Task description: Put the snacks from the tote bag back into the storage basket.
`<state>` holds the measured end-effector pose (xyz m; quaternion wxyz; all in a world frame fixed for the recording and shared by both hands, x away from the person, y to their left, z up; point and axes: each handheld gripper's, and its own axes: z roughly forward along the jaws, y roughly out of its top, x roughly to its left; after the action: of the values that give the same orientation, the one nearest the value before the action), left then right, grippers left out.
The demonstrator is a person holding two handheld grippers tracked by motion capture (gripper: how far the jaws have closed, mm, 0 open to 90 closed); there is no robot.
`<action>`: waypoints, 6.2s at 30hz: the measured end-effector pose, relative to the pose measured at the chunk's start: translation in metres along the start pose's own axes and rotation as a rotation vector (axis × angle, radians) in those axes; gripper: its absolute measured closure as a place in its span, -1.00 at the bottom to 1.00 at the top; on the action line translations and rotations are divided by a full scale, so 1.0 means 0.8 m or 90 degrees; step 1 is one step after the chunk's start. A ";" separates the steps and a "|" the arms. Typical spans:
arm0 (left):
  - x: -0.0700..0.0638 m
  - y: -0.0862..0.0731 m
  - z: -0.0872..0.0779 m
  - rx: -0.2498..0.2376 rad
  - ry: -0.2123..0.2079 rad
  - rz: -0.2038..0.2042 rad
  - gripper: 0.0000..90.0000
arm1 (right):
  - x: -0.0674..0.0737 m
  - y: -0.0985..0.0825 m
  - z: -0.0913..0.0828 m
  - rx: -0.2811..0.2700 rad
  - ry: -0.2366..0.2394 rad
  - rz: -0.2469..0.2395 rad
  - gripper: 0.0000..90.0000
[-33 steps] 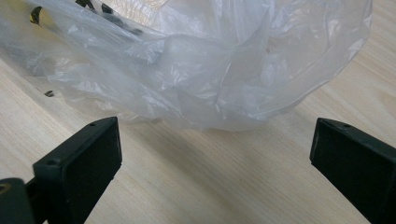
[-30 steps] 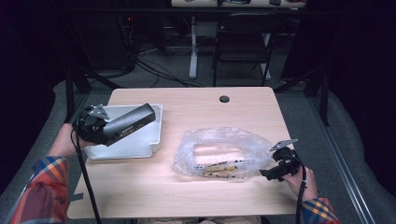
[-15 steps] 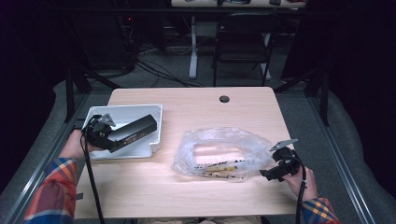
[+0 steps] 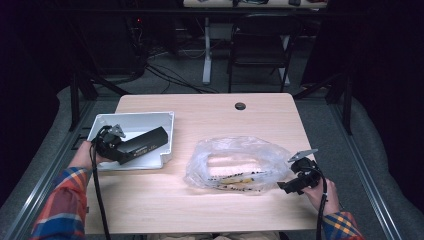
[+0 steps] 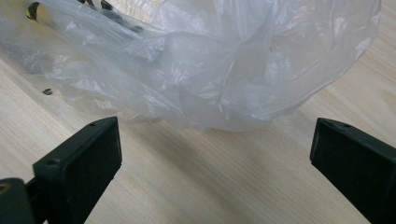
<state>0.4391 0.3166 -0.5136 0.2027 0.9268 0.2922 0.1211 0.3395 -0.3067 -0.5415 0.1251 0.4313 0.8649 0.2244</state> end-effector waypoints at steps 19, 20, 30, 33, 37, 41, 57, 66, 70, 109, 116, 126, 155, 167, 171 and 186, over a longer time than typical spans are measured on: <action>0.010 -0.004 0.001 -0.026 0.001 -0.098 -0.67 | 0.000 0.000 0.000 0.000 0.002 -0.006 -0.97; 0.010 -0.002 -0.001 -0.037 0.005 -0.107 -0.69 | 0.001 0.000 0.001 -0.005 0.000 -0.004 -0.97; 0.007 0.043 -0.013 -0.114 0.048 -0.203 -0.65 | 0.000 0.001 -0.001 -0.011 0.001 -0.006 -0.97; 0.003 0.055 -0.007 -0.130 0.063 -0.229 -0.54 | 0.000 0.000 -0.001 -0.015 0.002 -0.003 -0.97; 0.001 0.069 0.000 -0.153 0.084 -0.258 -0.37 | 0.000 0.000 -0.002 -0.013 0.001 -0.001 -0.97; 0.000 0.081 0.011 -0.150 0.114 -0.287 -0.03 | 0.000 0.000 -0.001 -0.012 0.002 -0.004 -0.97; 0.007 0.113 0.063 -0.118 0.143 -0.362 0.80 | 0.000 0.000 0.000 -0.007 0.001 0.000 -0.96; 0.005 0.115 0.069 -0.096 0.105 -0.357 0.96 | -0.001 0.000 0.001 -0.004 -0.001 -0.001 -0.96; 0.000 0.116 0.066 -0.095 0.097 -0.347 1.00 | 0.000 0.001 0.001 -0.004 -0.001 -0.002 -0.96; -0.023 0.107 0.049 -0.069 0.095 -0.302 0.02 | 0.000 0.001 -0.001 -0.013 0.000 0.000 -0.95; -0.033 0.105 0.019 -0.087 0.099 -0.271 -0.38 | 0.000 0.001 -0.001 -0.016 -0.010 0.001 -0.95; -0.066 0.103 -0.022 -0.099 0.102 -0.226 -0.59 | 0.001 0.002 -0.003 -0.013 -0.008 -0.003 -0.95; -0.179 0.064 -0.065 -0.091 0.106 -0.131 -0.65 | 0.002 0.002 -0.003 -0.017 -0.012 0.001 -0.93; -0.209 0.042 -0.055 -0.076 0.086 -0.124 -0.66 | 0.002 0.002 -0.003 -0.017 -0.015 -0.003 -0.93; -0.216 0.034 -0.050 -0.070 0.083 -0.128 -0.66 | 0.002 0.002 -0.003 -0.015 -0.012 -0.003 -0.93; -0.229 0.011 -0.022 -0.071 0.070 -0.148 -0.66 | 0.003 0.002 -0.002 -0.020 -0.011 0.000 -0.93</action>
<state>0.2910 0.2069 -0.5134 0.2503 0.8658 0.4012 0.1636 0.3386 -0.3045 -0.5398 0.1391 0.4312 0.8601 0.2344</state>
